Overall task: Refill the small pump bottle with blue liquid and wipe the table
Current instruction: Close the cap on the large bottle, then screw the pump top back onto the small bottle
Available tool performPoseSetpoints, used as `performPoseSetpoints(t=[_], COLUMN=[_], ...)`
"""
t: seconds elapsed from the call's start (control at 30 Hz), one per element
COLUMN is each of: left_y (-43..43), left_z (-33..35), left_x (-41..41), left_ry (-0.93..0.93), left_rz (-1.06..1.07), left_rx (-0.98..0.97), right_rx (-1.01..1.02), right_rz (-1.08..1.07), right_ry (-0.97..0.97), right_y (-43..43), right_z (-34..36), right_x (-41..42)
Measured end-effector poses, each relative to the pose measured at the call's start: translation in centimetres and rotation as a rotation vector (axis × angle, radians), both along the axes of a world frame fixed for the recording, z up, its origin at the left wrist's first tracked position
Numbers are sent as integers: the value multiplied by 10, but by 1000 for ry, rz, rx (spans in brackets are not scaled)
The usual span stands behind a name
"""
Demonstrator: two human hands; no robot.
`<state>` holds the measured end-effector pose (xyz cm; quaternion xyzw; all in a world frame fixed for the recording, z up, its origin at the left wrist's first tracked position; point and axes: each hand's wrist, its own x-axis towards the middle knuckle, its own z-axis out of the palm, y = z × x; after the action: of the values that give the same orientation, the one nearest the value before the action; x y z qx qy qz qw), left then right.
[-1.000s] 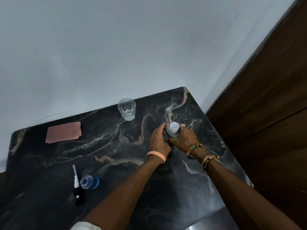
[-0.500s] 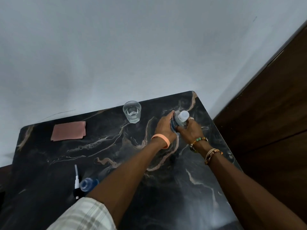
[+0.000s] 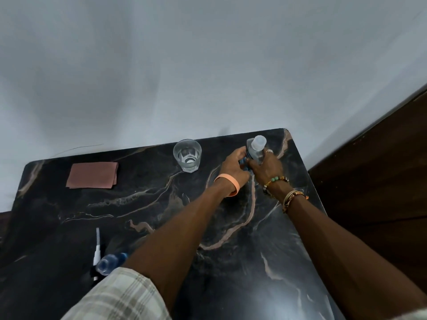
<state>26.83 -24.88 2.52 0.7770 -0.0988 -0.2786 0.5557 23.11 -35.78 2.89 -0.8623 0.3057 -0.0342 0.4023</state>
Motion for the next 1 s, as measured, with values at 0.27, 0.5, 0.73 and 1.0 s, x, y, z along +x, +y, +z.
performPoseSetpoints(t=[0.27,0.5,0.73,1.0], left_y=[19,88,241,410], left_z=[5,60,109,81], left_x=[-7,-12,1,-45], left_ry=[42,-188,-403,-392], left_rz=[-2,157,505,726], left_rx=[-59,-143,-44,202], right_rx=[-10,-309,-281,-148], right_rz=[-1,-188,197,662], right_ry=[4,-520,-729,-447], right_y=[-4,23,151,321], right_z=[7,57,92,95], right_x=[-5,-32,-17,-30])
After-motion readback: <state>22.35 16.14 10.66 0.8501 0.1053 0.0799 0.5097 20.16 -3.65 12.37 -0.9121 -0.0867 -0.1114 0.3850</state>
